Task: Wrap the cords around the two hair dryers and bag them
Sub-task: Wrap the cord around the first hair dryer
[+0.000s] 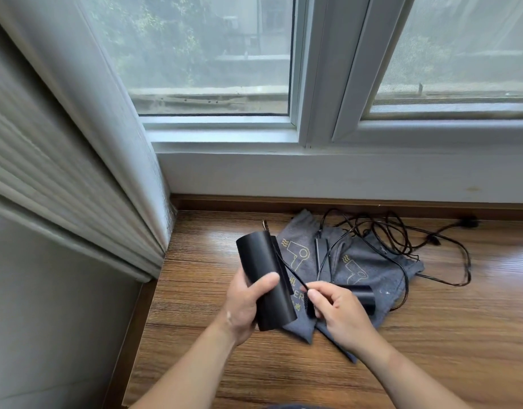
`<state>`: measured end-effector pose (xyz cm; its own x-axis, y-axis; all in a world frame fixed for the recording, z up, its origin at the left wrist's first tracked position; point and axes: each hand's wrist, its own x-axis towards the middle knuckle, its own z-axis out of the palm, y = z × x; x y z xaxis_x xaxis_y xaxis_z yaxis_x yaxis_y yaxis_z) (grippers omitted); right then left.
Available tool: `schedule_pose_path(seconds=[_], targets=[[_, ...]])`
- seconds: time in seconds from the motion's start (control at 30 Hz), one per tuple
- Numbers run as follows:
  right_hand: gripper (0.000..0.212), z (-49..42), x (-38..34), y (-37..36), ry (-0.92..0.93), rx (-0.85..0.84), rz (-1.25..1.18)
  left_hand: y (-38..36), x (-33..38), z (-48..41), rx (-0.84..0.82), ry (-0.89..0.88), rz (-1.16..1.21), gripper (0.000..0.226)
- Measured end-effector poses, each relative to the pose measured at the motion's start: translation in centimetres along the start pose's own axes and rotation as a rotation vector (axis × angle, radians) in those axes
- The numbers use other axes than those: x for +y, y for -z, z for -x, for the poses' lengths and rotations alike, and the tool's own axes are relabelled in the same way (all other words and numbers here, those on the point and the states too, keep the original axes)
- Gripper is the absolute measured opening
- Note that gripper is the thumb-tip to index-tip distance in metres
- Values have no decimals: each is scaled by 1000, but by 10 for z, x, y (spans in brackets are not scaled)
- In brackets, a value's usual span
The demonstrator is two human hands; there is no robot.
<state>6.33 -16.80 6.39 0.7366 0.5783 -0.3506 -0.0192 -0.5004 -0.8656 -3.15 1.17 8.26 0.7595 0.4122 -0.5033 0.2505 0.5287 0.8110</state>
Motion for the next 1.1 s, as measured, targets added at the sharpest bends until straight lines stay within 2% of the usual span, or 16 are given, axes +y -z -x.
schedule_pose_path(seconds=[0.1, 0.17, 0.27, 0.33, 0.4, 0.5, 0.53, 0.63, 0.73, 0.8, 0.87, 0.97, 1.0, 1.1], targets=[[29, -1, 4, 0, -24, 38, -27, 1, -4, -1, 58, -57, -181, 67], [29, 0, 5, 3, -13, 74, 57, 4, -5, -2, 104, -98, -277, 59], [27, 2, 4, 7, 3, 83, 131, 5, -3, 0, 174, -140, -372, 45], [23, 2, 2, 6, 9, 87, 143, 5, -4, 1, 213, -140, -399, 46], [22, 2, -1, 4, 38, 99, 165, 5, -6, 3, 246, -128, -398, 56], [20, 3, -6, 2, 84, 109, 176, 3, -6, 3, 280, -102, -422, 91], [17, 3, -6, 2, 93, 114, 174, 3, -6, 2, 300, -97, -425, 92], [13, 1, -7, 4, 119, 139, 188, 4, -3, 0, 349, -96, -412, 70], [13, 0, -8, 6, 106, 109, 177, 4, -5, -2, 326, -77, -341, 43], [18, 0, -10, 7, 90, 93, 145, 2, -7, -1, 298, -75, -347, 36], [25, -1, -11, 8, 76, 99, 110, 1, -9, 2, 239, -66, -367, 47], [30, -2, -11, 8, 58, 93, 49, 6, -10, 2, 186, -65, -441, 86], [31, -2, -10, 9, 57, 97, 36, 9, -12, 0, 195, -70, -450, 89], [38, -4, -9, 15, 53, 115, 12, 12, -12, -2, 200, -82, -403, 74]])
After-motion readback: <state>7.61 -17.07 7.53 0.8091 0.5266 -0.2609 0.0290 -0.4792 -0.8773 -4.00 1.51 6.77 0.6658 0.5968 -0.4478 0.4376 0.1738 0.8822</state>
